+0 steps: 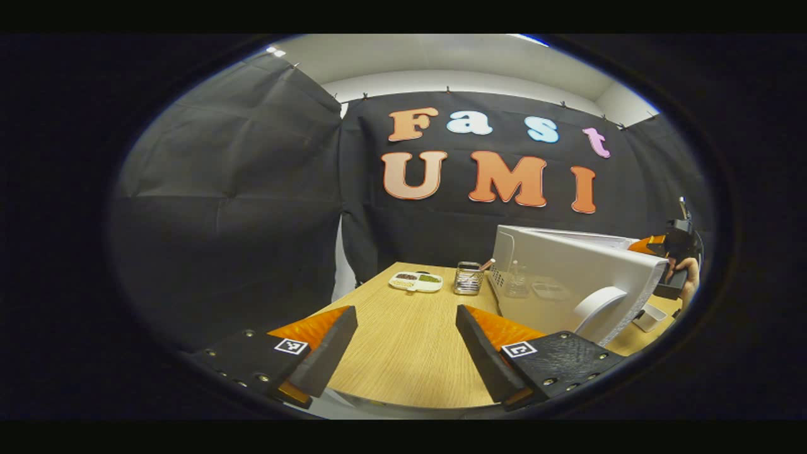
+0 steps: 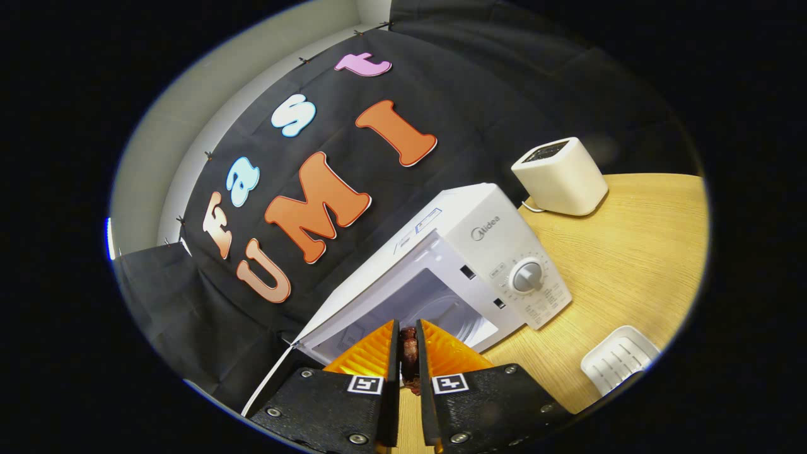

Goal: Open the microwave oven with the left hand, put the food in, and close the microwave oven.

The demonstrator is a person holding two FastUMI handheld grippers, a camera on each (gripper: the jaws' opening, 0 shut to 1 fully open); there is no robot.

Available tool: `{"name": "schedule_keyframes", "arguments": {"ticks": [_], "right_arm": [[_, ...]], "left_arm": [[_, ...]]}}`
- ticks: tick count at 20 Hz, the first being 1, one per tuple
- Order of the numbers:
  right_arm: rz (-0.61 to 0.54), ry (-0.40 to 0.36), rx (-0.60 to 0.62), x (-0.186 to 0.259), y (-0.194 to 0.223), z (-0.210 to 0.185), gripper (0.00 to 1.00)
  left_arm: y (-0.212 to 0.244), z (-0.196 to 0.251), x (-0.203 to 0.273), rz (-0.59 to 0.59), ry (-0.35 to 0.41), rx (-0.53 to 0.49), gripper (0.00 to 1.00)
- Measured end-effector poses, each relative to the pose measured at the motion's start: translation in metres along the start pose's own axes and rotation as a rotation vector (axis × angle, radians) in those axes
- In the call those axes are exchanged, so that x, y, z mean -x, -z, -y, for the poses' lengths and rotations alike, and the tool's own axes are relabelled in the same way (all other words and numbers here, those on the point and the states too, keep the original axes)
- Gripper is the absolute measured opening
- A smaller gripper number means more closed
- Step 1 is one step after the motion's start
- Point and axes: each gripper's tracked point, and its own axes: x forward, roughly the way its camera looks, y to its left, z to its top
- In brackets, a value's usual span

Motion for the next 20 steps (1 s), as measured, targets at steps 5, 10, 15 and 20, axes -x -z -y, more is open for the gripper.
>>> {"name": "schedule_keyframes", "arguments": {"ticks": [5, 10, 15, 20], "right_arm": [[0.012, -0.005, 0.064, -0.033, 0.026, -0.029, 0.14], [0.060, 0.014, 0.098, -0.071, 0.043, -0.040, 0.14], [0.041, 0.041, 0.094, -0.110, 0.072, -0.040, 0.14], [0.041, 0.054, 0.123, -0.148, 0.089, -0.034, 0.14]], "left_arm": [[-0.001, -0.007, -0.006, 0.002, 0.005, -0.008, 0.95], [0.000, -0.020, -0.012, 0.000, -0.007, 0.001, 0.94], [-0.004, -0.028, -0.016, 0.010, -0.021, 0.002, 0.95], [-0.004, -0.034, -0.020, 0.018, -0.041, 0.023, 0.96]]}}
